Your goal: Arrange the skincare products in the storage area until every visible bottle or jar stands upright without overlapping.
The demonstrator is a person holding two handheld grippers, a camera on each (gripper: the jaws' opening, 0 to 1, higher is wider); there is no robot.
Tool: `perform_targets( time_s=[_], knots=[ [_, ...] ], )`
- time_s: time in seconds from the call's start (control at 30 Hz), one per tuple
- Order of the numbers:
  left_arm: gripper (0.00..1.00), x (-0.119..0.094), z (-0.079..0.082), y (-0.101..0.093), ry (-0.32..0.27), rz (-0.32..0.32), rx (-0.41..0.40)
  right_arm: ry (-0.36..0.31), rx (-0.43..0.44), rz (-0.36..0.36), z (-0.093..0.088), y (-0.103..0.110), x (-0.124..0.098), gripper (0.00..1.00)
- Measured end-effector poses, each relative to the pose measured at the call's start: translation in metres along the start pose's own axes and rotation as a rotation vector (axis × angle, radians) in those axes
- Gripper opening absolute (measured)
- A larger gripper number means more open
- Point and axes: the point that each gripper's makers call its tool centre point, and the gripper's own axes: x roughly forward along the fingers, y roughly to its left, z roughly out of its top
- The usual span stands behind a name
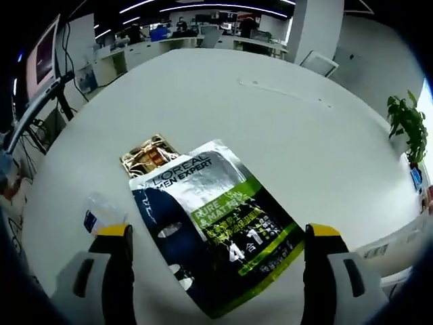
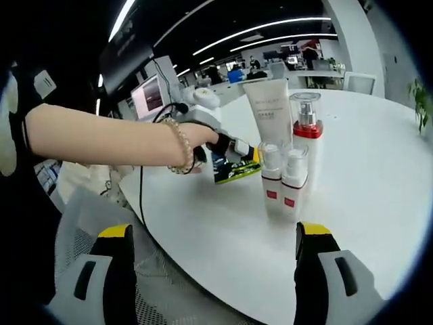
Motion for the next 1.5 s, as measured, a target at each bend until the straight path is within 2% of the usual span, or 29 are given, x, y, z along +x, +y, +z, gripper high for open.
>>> perform_targets(
  time_s=[0.13, 0.2, 0.4, 0.53, 0.77, 0.93, 1.07, 1.1, 1.17, 1.27, 1.3, 1.33, 1.4, 1.5],
  knots=[
    [0.98, 0.002, -0.002, 0.000, 0.005, 0.004, 0.078, 0.001, 0.004, -0.001, 0.000, -0.001, 0.000, 0.98],
    [0.96, 0.002, 0.004, -0.003, -0.045, -0.025, 0.116, 0.001, 0.005, -0.001, 0.000, -0.001, 0.000, 0.98],
    [0.81, -0.003, 0.004, 0.001, -0.073, -0.050, 0.132, -0.005, 0.006, -0.002, 0.000, -0.002, 0.001, 0.98],
    [0.75, 0.007, 0.007, 0.006, -0.083, -0.062, 0.143, -0.009, 0.002, -0.003, 0.000, -0.002, 0.001, 0.98],
    [0.68, 0.010, 0.004, 0.008, -0.111, -0.095, 0.178, -0.023, -0.005, -0.010, 0.003, -0.001, -0.002, 0.97],
    [0.56, 0.009, -0.002, 0.005, -0.106, -0.111, 0.193, -0.030, -0.010, -0.013, 0.005, 0.001, -0.003, 0.97],
    [0.39, 0.010, -0.006, 0.004, -0.123, -0.134, 0.222, -0.031, -0.018, -0.011, 0.005, 0.001, -0.003, 0.97],
    [0.33, 0.004, -0.008, 0.006, -0.131, -0.145, 0.242, -0.032, -0.019, -0.011, 0.006, 0.001, -0.003, 0.97],
    [0.28, 0.004, -0.008, 0.005, -0.130, -0.163, 0.253, -0.032, -0.021, -0.011, 0.006, 0.001, -0.002, 0.97],
    [0.10, -0.001, -0.011, 0.004, -0.146, -0.199, 0.301, -0.032, -0.026, -0.009, 0.006, 0.002, -0.002, 0.96],
    [0.03, -0.002, -0.011, 0.003, -0.149, -0.210, 0.293, -0.031, -0.030, -0.009, 0.006, 0.002, -0.002, 0.96],
    [0.02, -0.004, -0.012, -0.006, -0.156, -0.283, 0.249, -0.031, -0.032, -0.009, 0.006, 0.002, -0.002, 0.96],
    [0.01, -0.005, -0.008, 0.003, -0.162, -0.260, 0.245, -0.032, -0.036, -0.008, 0.006, 0.002, -0.002, 0.96],
    [0.01, -0.010, -0.009, 0.002, -0.158, -0.289, 0.205, -0.036, -0.041, -0.007, 0.007, 0.003, -0.003, 0.96]
  ],
)
